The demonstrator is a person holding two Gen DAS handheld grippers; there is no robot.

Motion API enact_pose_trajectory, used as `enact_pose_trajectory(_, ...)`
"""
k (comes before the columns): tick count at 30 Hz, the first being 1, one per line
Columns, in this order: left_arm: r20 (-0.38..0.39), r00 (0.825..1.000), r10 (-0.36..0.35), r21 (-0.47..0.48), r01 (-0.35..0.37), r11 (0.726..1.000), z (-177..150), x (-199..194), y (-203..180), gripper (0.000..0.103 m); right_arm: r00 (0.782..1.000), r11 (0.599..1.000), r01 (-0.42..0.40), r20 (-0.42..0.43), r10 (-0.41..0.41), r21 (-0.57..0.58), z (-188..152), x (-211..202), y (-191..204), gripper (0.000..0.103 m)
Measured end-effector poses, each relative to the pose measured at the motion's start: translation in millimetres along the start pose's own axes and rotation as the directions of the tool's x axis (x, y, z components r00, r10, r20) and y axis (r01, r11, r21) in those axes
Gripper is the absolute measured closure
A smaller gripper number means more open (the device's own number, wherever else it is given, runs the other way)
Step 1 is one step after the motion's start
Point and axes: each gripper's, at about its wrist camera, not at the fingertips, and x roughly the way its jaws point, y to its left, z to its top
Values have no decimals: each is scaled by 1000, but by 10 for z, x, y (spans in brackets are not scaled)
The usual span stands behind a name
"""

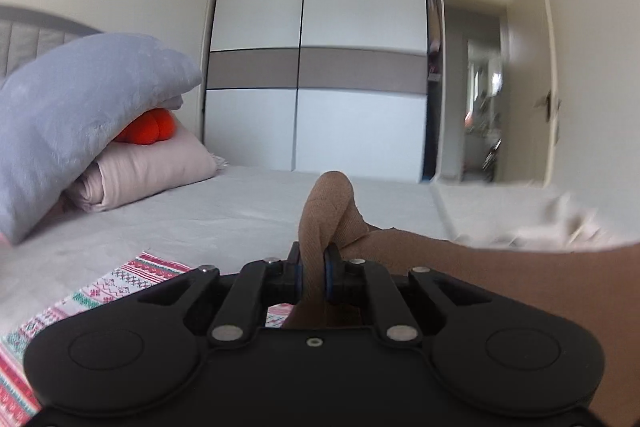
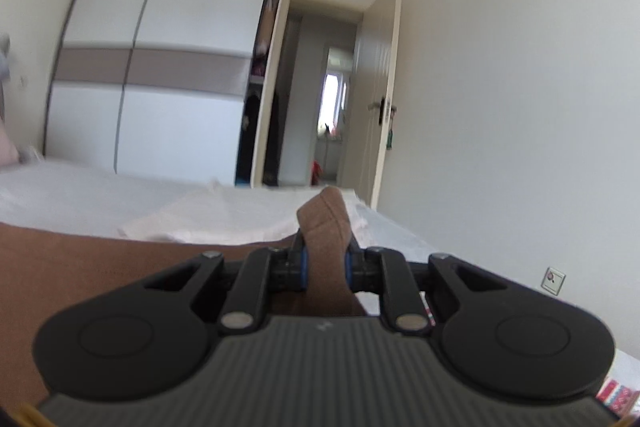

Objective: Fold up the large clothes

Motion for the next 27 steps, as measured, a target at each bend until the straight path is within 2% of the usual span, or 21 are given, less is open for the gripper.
enact_pose_trajectory(3,-79,996,30,25,-28,999,-326,401,-31,90,997,999,7,-76,-10,-39,-264,379,167,88)
enact_pose_trajectory(5,-160,987,26,-4,-27,1000,-447,618,8,87,988,999,7,-154,-14,-50,-472,618,248,87)
enact_pose_trajectory(8,-249,968,37,-44,-49,998,-461,817,98,82,947,998,-3,-320,-18,-64,-620,946,312,82)
enact_pose_trajectory(10,-335,940,65,-106,-106,989,-505,944,224,78,913,999,-6,-409,-14,-47,-658,1095,302,79)
enact_pose_trajectory(12,-398,914,73,-211,-169,963,-548,1000,429,66,879,1000,-2,-476,11,21,-693,1168,190,76)
enact_pose_trajectory(14,-429,899,95,-218,-205,954,-515,960,461,49,871,997,-3,-489,37,71,-659,1118,113,64)
enact_pose_trajectory(16,-430,888,163,-120,-235,964,-368,859,377,46,885,999,-9,-466,28,42,-525,961,24,36)
enact_pose_trajectory(17,-398,899,183,-78,-232,970,-264,747,331,46,894,1000,-6,-447,11,11,-450,863,-8,34)
enact_pose_trajectory(18,-355,919,171,-47,-200,979,-159,605,276,46,903,1000,-16,-429,7,-19,-355,750,-36,34)
enact_pose_trajectory(20,-276,954,122,3,-126,992,39,279,130,42,918,997,-58,-395,38,-40,-168,534,-81,34)
enact_pose_trajectory(22,-231,971,55,9,-54,998,146,-27,-29,35,927,995,-101,-364,92,-4,-38,273,-82,29)
enact_pose_trajectory(23,-231,973,0,-6,-1,1000,153,-172,-96,31,923,991,-132,-362,132,26,3,155,-54,28)
enact_pose_trajectory(25,-244,965,-101,-38,95,995,73,-433,-246,30,906,977,-194,-365,214,91,8,-42,63,26)
enact_pose_trajectory(27,-270,953,-136,-55,126,991,-112,-590,-361,30,885,963,-229,-382,266,141,-102,-246,192,26)
